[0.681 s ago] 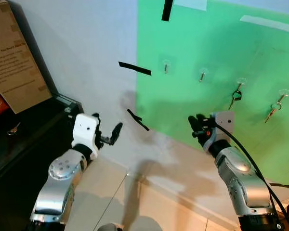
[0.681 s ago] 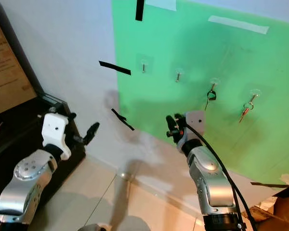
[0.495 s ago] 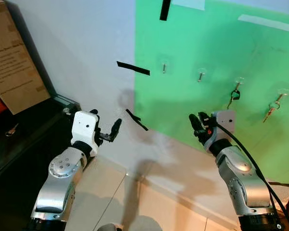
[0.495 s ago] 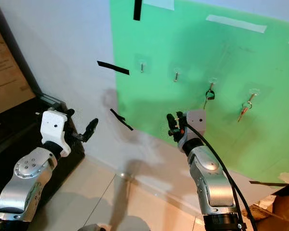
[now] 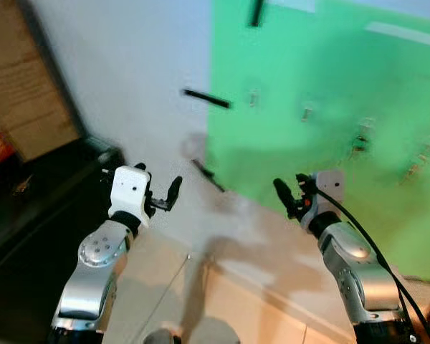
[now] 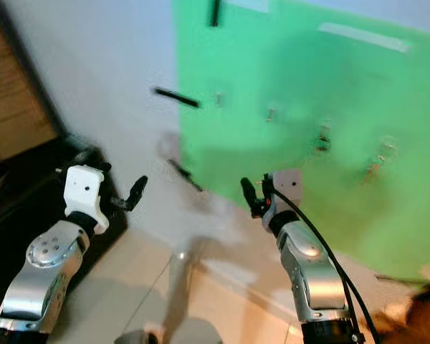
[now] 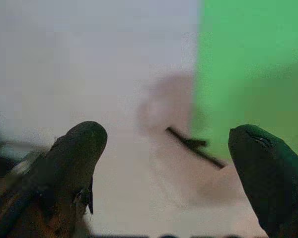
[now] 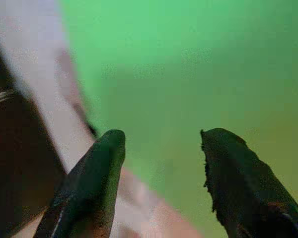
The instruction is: Hang keys on a hook
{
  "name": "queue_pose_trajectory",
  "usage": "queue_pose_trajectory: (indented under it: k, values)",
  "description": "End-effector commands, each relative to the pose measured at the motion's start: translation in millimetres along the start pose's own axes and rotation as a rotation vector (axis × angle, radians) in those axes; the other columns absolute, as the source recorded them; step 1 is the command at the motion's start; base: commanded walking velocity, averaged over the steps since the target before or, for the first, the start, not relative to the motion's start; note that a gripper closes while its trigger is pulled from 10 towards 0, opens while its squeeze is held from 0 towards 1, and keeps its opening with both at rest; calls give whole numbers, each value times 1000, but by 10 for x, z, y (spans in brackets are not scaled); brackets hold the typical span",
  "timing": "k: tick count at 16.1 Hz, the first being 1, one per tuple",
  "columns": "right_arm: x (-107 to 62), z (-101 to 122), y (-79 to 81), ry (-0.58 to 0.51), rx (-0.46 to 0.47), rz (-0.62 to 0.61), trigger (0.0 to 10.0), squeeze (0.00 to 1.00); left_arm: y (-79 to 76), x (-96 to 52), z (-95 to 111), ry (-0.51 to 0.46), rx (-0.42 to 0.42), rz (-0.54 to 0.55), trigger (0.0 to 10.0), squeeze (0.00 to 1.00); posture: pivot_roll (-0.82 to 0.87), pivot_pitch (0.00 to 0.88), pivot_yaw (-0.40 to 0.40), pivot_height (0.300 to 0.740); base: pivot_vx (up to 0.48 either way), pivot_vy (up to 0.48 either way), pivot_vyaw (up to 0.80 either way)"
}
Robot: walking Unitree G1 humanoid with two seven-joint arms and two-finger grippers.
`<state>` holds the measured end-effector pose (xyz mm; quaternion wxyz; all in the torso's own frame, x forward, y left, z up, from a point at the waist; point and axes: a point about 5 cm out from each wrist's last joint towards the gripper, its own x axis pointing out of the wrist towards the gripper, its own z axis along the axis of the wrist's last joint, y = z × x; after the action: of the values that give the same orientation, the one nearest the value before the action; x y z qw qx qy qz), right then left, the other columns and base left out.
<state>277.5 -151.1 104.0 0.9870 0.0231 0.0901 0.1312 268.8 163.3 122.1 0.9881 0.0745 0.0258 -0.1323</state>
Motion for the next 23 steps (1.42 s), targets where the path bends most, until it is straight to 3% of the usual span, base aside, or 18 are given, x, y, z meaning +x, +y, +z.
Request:
queue_pose_trajectory:
  k: [1, 10, 12, 17, 23]
  values:
    - [21, 16, 49, -1, 5, 29, 10000, 1000, -1, -9, 27, -10, 16, 4, 10000, 0, 42, 0, -24, 740, 0, 0, 800]
    - [42, 74, 52, -34, 41, 20, 10000, 1000, 3, 43, 67, -16, 39, 7, 10000, 0, 38, 0, -12, 740, 0, 0, 800]
    - [58, 82, 39, -38, 81, -6, 10000, 1000, 9, 58, 81, -19, 34, 10, 10000, 0, 40, 0, -12, 740, 0, 0, 0]
    - [97, 122, 37, -45, 69, 2, 10000, 1000, 47, 66, 91, -18, 33, 28, 10000, 0, 42, 0, -15, 740, 264, 0, 0]
    - [133, 161, 52, -48, 48, 38, 10000, 1000, 38, 92, 100, -22, 32, 25, 10000, 0, 43, 0, -19, 740, 281, 0, 783]
